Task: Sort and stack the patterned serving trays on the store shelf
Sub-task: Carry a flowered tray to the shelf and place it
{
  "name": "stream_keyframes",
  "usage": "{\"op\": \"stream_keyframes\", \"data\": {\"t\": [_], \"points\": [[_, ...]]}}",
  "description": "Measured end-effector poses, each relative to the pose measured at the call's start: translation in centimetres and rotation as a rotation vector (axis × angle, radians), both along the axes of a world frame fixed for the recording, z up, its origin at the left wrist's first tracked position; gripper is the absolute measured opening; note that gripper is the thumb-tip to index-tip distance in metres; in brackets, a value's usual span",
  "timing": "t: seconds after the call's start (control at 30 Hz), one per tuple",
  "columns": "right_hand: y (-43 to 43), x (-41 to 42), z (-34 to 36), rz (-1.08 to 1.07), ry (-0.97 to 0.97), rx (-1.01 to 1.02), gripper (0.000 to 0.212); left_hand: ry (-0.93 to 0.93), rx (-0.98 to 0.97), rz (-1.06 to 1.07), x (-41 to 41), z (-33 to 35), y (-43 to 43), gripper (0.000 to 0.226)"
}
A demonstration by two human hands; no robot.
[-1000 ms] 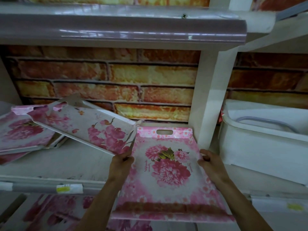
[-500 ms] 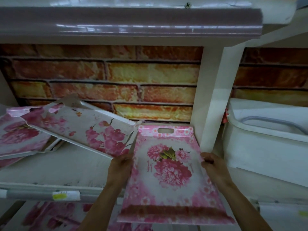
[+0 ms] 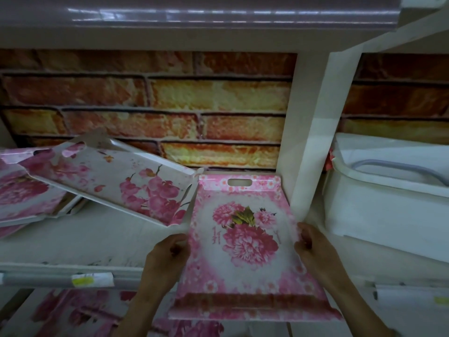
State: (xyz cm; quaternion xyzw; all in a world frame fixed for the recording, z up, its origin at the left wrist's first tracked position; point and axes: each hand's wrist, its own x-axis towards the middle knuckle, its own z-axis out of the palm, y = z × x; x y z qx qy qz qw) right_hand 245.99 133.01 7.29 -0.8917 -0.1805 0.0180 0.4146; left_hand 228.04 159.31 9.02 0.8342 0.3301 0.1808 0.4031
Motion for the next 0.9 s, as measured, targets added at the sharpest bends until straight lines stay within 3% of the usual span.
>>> {"op": "stream_keyframes", "data": {"t": [0.17, 0.27, 0.4, 0.57, 0.9], "points": [[-1.7, -0.8, -2.0, 0.022, -0.002, -0.137, 0.053, 0.077, -0.006, -0.065, -1.3, 0.6, -0.5, 0.024], [-1.6, -1.6, -1.0, 0.031, -0.064, -0.184, 0.049, 0.084, 0.024, -0.064, -1.2, 0.7, -0.5, 0.018], [-1.2, -1.4, -0.5, 0.035, -0.086, -0.187, 0.046, 0.075, 0.092, -0.071, -0.6, 0.7, -0.5, 0.031], [-0.6, -0.9, -0.9, 0.028, -0.120, -0.200, 0.042, 0.069, 0.133, -0.059, 0.2, 0.1, 0.1, 0.007], [0.1, 1.1, -0.9, 0.041, -0.091, -0.142, 0.040, 0.005, 0.113, -0.021, 2.1, -0.2, 0.7, 0.008]]}}
